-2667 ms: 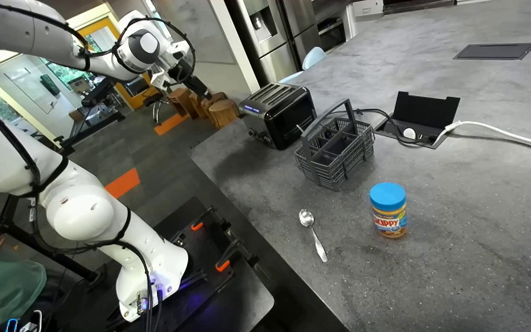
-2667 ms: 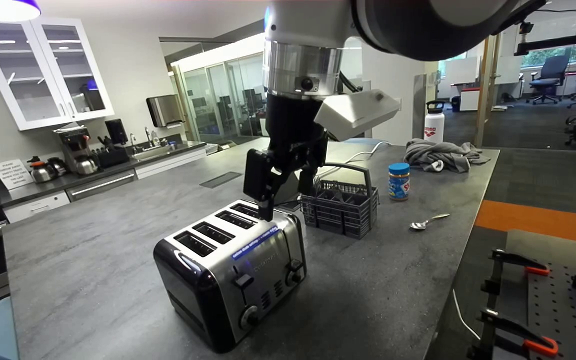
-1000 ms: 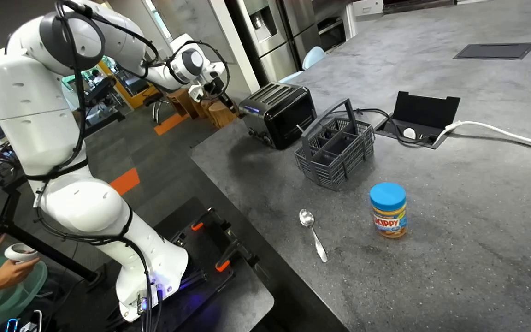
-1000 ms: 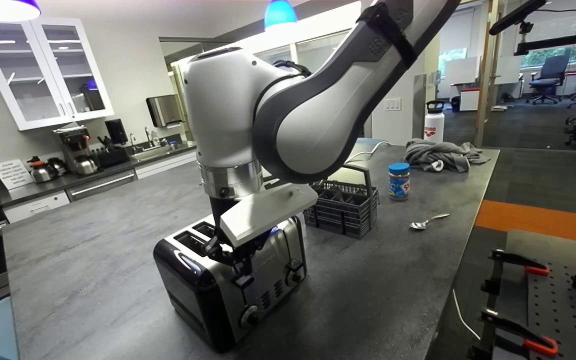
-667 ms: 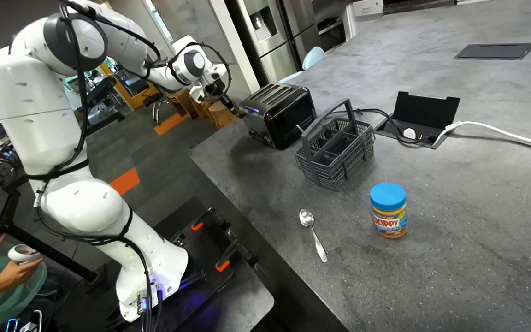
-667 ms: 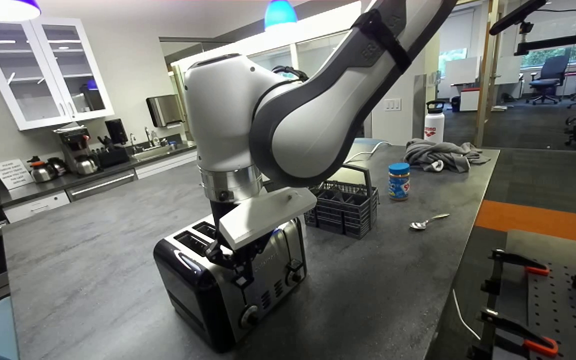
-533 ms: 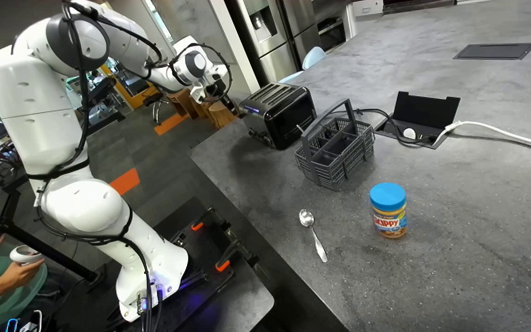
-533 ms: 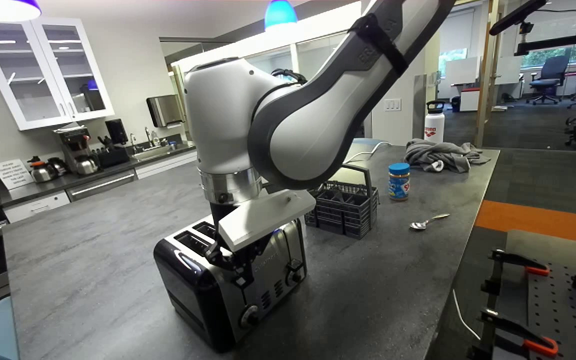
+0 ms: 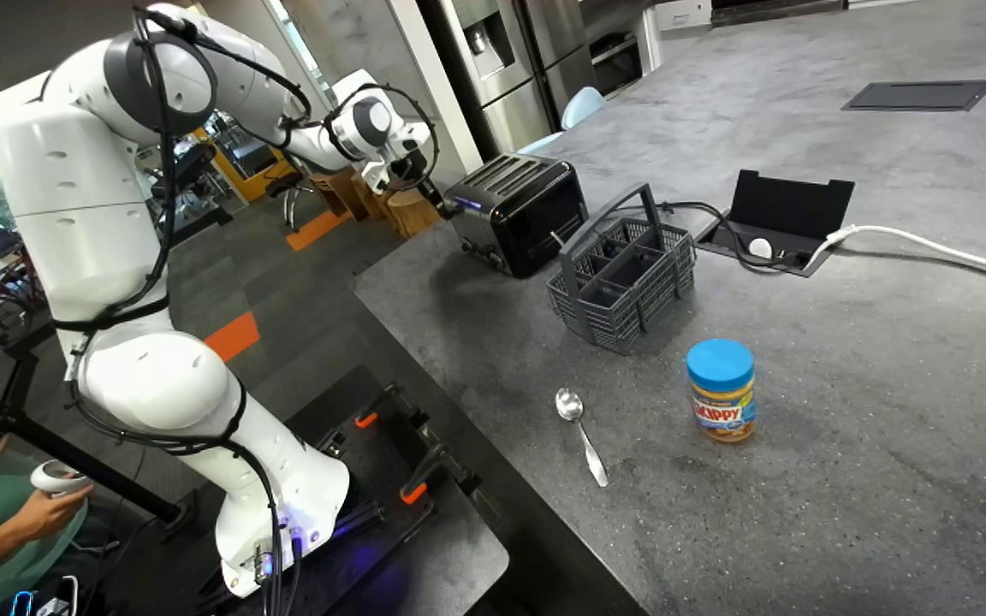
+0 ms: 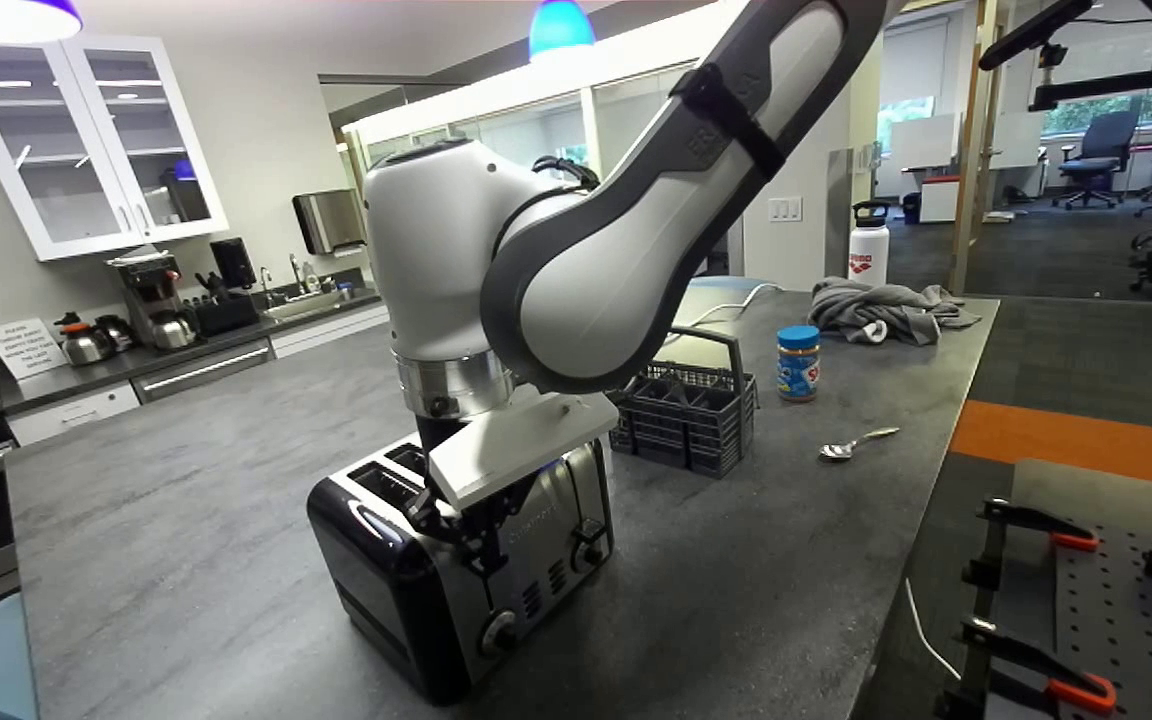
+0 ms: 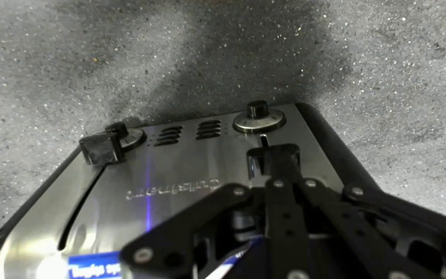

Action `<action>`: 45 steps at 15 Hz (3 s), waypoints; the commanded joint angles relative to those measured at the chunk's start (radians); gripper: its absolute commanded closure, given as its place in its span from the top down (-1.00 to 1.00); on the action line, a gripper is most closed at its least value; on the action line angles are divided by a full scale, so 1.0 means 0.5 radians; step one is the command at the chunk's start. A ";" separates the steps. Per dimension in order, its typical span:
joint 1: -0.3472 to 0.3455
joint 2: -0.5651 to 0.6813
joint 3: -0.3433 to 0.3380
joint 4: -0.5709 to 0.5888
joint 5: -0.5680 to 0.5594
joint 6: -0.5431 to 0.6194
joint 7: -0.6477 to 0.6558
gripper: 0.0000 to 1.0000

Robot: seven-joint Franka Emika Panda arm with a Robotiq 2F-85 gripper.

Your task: Push the left lever on the toaster downwards

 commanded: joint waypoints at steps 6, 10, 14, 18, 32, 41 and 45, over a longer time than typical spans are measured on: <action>0.022 0.122 -0.061 0.099 0.077 0.032 -0.078 -1.00; 0.024 0.166 -0.075 0.090 0.070 0.102 -0.084 -1.00; 0.028 0.196 -0.091 0.068 0.066 0.168 -0.100 -1.00; 0.027 0.209 -0.103 0.036 0.065 0.226 -0.094 -1.00; 0.027 0.288 -0.146 -0.079 0.116 0.491 -0.112 -1.00; 0.054 0.376 -0.189 -0.055 0.106 0.487 -0.103 -1.00; 0.207 0.171 -0.284 -0.134 -0.021 0.485 0.029 -1.00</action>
